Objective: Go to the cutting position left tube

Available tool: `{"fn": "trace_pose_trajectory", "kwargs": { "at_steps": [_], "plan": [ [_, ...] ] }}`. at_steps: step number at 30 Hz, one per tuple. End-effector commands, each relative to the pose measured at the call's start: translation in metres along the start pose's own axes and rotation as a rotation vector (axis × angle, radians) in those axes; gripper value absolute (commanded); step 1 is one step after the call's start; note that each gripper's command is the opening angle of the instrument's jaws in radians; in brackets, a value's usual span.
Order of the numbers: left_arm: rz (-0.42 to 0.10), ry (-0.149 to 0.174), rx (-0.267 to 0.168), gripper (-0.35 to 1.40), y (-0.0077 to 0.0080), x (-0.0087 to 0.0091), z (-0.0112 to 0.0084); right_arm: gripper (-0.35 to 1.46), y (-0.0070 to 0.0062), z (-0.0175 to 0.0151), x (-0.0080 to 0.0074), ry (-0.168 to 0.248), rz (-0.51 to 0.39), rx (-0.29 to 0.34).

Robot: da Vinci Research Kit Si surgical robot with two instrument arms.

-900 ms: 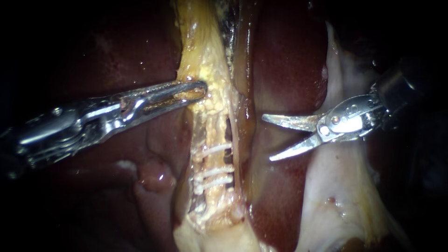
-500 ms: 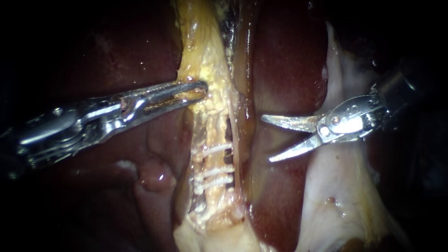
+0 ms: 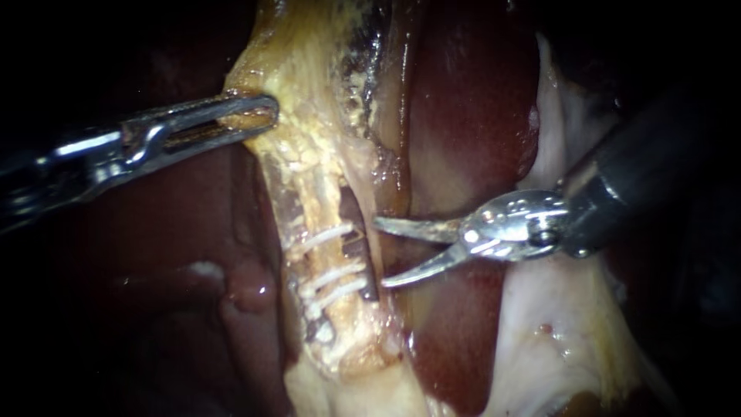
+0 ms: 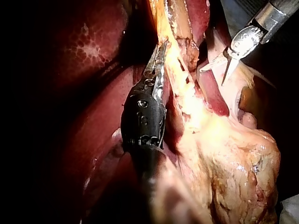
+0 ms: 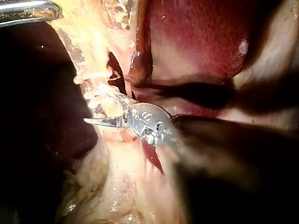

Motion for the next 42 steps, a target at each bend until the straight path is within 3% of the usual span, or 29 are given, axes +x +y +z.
{"fn": "trace_pose_trajectory", "kwargs": {
  "at_steps": [1, 6, 10, 19, 28, 37, 42],
  "plan": [
    [0.002, 0.000, -0.002, -0.35, -0.0001, 0.0000, 0.0000, 1.36, 0.0003, 0.0004, -0.0004, -0.007, 0.011, 0.011],
    [0.001, 0.000, -0.004, -0.35, -0.0005, 0.0000, -0.0003, 1.30, 0.0015, 0.0021, -0.0025, -0.051, 0.049, 0.048],
    [0.001, -0.001, -0.005, -0.35, -0.0006, 0.0000, -0.0003, 1.28, 0.0024, 0.0032, -0.0034, -0.061, 0.068, 0.065],
    [0.001, -0.001, -0.007, -0.35, -0.0010, 0.0000, -0.0006, 1.28, 0.0038, 0.0034, -0.0030, -0.054, 0.079, 0.040],
    [0.000, -0.002, -0.012, -0.35, -0.0013, -0.0001, -0.0008, 1.28, 0.0044, 0.0031, -0.0032, -0.052, 0.086, 0.033],
    [0.000, -0.002, -0.012, -0.35, -0.0014, -0.0001, -0.0009, 1.28, 0.0050, 0.0037, -0.0024, -0.049, 0.090, 0.024],
    [0.000, -0.002, -0.013, -0.35, -0.0015, -0.0001, -0.0010, 1.28, 0.0053, 0.0042, -0.0020, -0.029, 0.092, 0.057]
  ]
}}
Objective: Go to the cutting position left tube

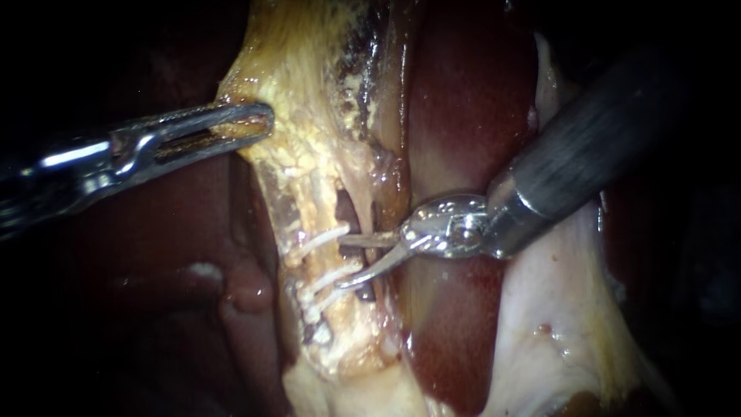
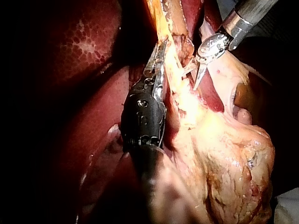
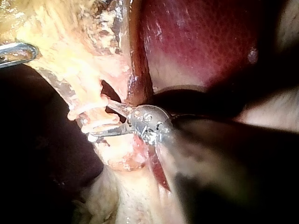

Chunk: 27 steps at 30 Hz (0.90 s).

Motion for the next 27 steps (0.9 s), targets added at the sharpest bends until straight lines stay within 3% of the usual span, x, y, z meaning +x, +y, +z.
{"fn": "trace_pose_trajectory", "kwargs": {
  "at_steps": [1, 11, 17, 27],
  "plan": [
    [0.000, 0.000, 0.000, -0.35, 0.0000, 0.0000, 0.0000, 1.28, 0.0000, 0.0001, 0.0000, 0.009, 0.003, 0.007],
    [0.000, 0.000, 0.000, -0.35, 0.0000, 0.0000, 0.0000, 1.25, -0.0012, 0.0011, 0.0012, 0.079, 0.006, 0.170],
    [0.000, 0.000, 0.000, -0.35, 0.0000, 0.0000, 0.0000, 1.25, -0.0008, 0.0026, 0.0025, 0.131, 0.002, 0.244],
    [0.000, 0.000, 0.000, -0.35, 0.0001, 0.0000, 0.0000, 1.23, -0.0001, 0.0042, 0.0037, 0.165, 0.000, 0.325]
  ]
}}
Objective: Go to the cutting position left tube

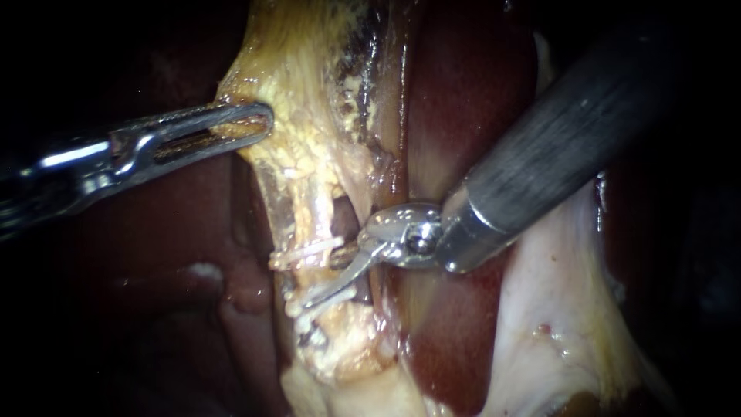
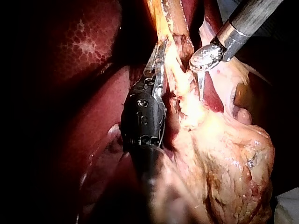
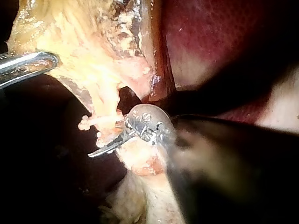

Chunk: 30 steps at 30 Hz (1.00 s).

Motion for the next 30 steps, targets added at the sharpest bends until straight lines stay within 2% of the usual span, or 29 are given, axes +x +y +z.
{"fn": "trace_pose_trajectory", "kwargs": {
  "at_steps": [1, 4, 11, 17, 30],
  "plan": [
    [0.000, 0.000, 0.001, -0.35, 0.0000, 0.0000, 0.0001, 1.23, 0.0000, 0.0001, 0.0001, 0.007, 0.001, 0.008],
    [0.000, 0.000, 0.001, -0.35, 0.0002, 0.0000, 0.0001, 1.23, 0.0003, 0.0004, 0.0003, 0.032, 0.015, 0.024],
    [0.000, 0.000, 0.001, -0.35, 0.0002, 0.0000, 0.0002, 1.20, 0.0009, 0.0013, 0.0004, 0.042, 0.043, 0.044],
    [0.000, 0.000, 0.001, -0.35, 0.0003, 0.0000, 0.0002, 1.20, 0.0013, 0.0025, 0.0000, 0.036, 0.056, 0.044],
    [0.000, 0.000, 0.001, -0.35, 0.0003, 0.0000, 0.0002, 1.20, 0.0012, 0.0022, 0.0000, 0.043, 0.063, 0.031]
  ]
}}
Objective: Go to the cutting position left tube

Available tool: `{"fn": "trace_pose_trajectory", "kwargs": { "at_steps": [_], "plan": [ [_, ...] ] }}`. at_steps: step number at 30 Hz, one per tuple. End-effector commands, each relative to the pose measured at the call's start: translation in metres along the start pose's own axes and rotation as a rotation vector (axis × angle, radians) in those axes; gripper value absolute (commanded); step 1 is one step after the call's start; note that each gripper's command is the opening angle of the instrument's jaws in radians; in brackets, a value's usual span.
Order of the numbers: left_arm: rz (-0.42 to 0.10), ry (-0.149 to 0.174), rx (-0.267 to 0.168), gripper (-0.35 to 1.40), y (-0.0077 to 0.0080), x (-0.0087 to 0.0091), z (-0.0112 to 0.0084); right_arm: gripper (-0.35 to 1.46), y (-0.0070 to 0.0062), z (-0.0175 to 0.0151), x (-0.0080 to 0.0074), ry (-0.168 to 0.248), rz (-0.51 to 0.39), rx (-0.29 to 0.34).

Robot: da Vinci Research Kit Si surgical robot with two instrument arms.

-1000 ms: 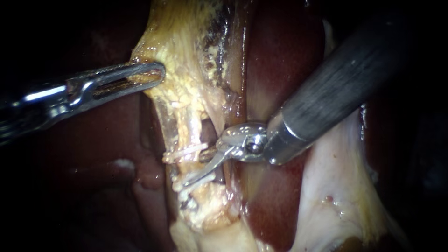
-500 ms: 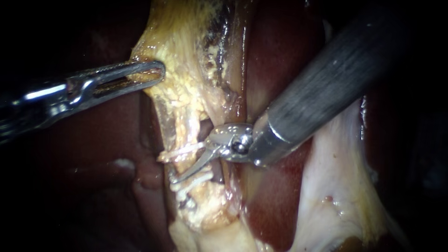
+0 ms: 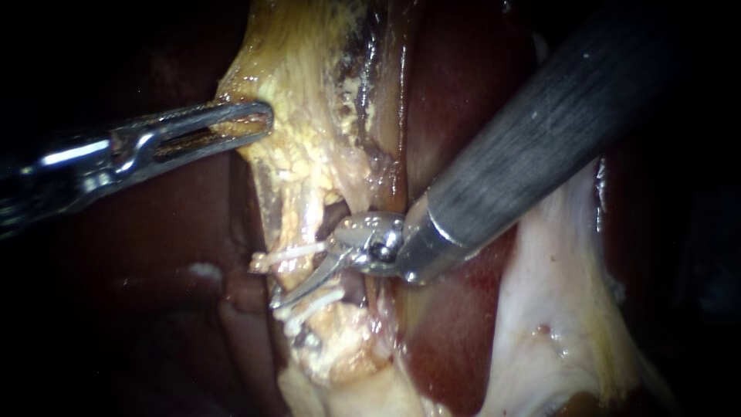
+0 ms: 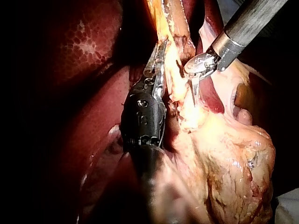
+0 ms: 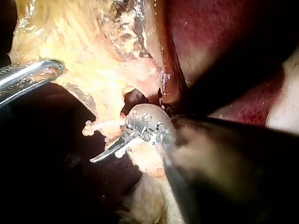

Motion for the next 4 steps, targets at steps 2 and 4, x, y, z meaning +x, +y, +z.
{"fn": "trace_pose_trajectory", "kwargs": {
  "at_steps": [2, 4],
  "plan": [
    [0.000, 0.000, 0.000, -0.35, 0.0000, 0.0000, 0.0000, 1.20, 0.0000, -0.0001, 0.0000, 0.000, 0.000, -0.001],
    [0.000, 0.000, 0.000, -0.35, 0.0001, 0.0000, 0.0001, 1.20, 0.0001, -0.0002, 0.0000, 0.002, 0.000, -0.003]
  ]
}}
